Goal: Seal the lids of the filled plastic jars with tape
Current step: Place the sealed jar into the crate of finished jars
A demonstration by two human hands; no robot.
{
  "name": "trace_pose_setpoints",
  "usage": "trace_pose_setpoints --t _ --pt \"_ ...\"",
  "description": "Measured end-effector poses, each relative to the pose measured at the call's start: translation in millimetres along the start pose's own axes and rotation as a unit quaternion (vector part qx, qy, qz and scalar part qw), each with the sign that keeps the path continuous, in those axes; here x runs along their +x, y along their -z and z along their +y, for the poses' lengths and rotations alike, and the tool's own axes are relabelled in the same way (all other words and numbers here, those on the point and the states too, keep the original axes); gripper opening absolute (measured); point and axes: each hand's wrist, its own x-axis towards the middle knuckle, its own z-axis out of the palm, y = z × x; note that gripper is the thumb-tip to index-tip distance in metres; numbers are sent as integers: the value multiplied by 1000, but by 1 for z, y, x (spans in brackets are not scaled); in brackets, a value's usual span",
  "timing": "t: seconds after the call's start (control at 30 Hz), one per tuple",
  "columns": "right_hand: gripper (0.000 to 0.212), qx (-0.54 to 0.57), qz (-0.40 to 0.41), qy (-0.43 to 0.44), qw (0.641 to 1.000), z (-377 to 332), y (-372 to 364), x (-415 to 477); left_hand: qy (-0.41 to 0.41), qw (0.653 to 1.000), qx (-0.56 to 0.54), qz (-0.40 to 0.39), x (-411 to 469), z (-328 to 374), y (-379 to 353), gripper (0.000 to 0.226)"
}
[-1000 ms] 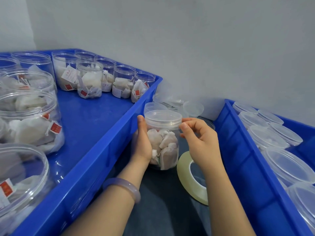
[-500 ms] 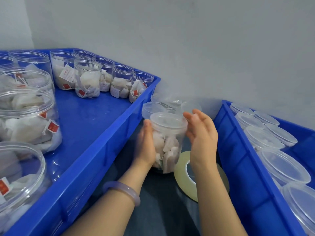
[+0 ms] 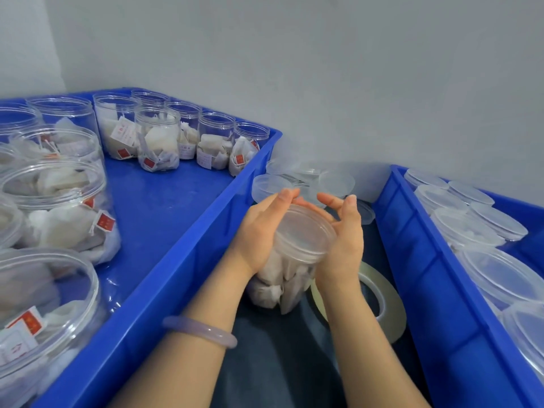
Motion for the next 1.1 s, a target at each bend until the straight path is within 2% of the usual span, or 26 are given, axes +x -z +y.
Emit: trace_pose_setpoints --t 0.1,0.17,0.23,0.3,0.33,0.4,0.5,0.57,0.67,0.77,0.87,0.93,1.0,1.1 --pt "30 -99 62 108 987 3 -2 -6 -10 998 -38 53 -2 -2 -2 33" --pt "25 -176 117 128 969 -2 2 -1 -41 992 -5 120 -6 -6 -10 27" --pt "30 -198 82 68 974 -12 9 6 -88 980 58 171 -6 -5 -18 32" --pt "44 -139 -16 -26 990 -19 13 8 -100 983 78 132 -3 2 -19 45" --pt "49 -124 -43 -44 990 -20 12 6 -82 991 47 97 -1 6 -19 47" --pt "52 -155 -45 -3 987 -13 6 -1 -66 993 15 94 3 7 -22 37" --pt "35 -164 51 109 979 1 -3 -8 -111 975 58 181 2 2 -30 28" --pt "29 -144 69 129 979 6 -4 -7 -123 976 32 175 2 0 -30 29" --pt "24 -98 73 107 987 13 -2 -6 -83 988 -1 129 5 -8 -21 29" --pt "36 -67 81 91 990 20 -2 -8 -29 995 2 101 6 -16 -16 31" --pt "41 -89 104 56 989 18 -4 -9 -40 989 19 138 3 -15 -19 24" --pt "36 -118 116 32 986 10 -6 -14 -33 982 33 181 2 -12 -22 21" --pt "27 -159 114 -15 981 -2 -9 -18 -3 975 45 219 3 -10 -24 29" --pt "31 -161 123 -99 974 -27 -9 -20 49 968 47 240 2 5 -35 28"
